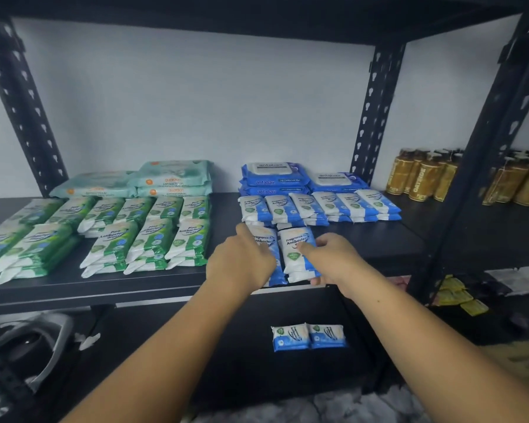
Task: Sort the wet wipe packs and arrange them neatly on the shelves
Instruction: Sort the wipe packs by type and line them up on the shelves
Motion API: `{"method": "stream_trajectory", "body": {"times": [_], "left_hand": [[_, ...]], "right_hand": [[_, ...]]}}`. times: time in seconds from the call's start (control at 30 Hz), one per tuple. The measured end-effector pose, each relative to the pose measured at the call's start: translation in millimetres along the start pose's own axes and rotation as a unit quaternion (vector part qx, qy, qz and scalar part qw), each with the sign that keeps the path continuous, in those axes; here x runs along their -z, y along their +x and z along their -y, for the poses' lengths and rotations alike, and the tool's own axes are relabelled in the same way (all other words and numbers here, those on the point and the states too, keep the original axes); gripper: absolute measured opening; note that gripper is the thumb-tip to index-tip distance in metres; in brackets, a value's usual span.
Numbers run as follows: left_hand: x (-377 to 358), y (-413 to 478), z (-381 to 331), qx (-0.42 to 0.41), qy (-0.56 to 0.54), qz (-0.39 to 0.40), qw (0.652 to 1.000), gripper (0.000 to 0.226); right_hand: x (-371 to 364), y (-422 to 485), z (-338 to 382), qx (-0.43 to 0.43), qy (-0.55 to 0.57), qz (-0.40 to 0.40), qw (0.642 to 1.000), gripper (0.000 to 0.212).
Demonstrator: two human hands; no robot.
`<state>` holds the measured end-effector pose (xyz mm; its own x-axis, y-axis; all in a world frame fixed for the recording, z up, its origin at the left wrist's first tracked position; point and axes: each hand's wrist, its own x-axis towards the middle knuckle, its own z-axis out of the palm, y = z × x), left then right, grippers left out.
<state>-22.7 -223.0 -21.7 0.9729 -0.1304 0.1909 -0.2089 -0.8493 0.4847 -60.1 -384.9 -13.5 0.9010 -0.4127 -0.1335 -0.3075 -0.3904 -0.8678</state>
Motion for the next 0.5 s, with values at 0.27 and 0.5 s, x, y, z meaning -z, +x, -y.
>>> {"method": "stream_trajectory", "body": {"times": [0.27, 0.5], "left_hand": [[11, -9, 16, -0.075, 0.132, -0.077, 0.985, 0.044], [-6, -35, 50, -0.327, 0.102, -0.095, 0.935, 0.050]], "right_hand": [[-3, -15, -19, 0.154, -0.208, -0.104, 0.960, 0.059], [-1, -26, -56, 0.370, -0.316, -0.085, 0.870, 0.066]]}}
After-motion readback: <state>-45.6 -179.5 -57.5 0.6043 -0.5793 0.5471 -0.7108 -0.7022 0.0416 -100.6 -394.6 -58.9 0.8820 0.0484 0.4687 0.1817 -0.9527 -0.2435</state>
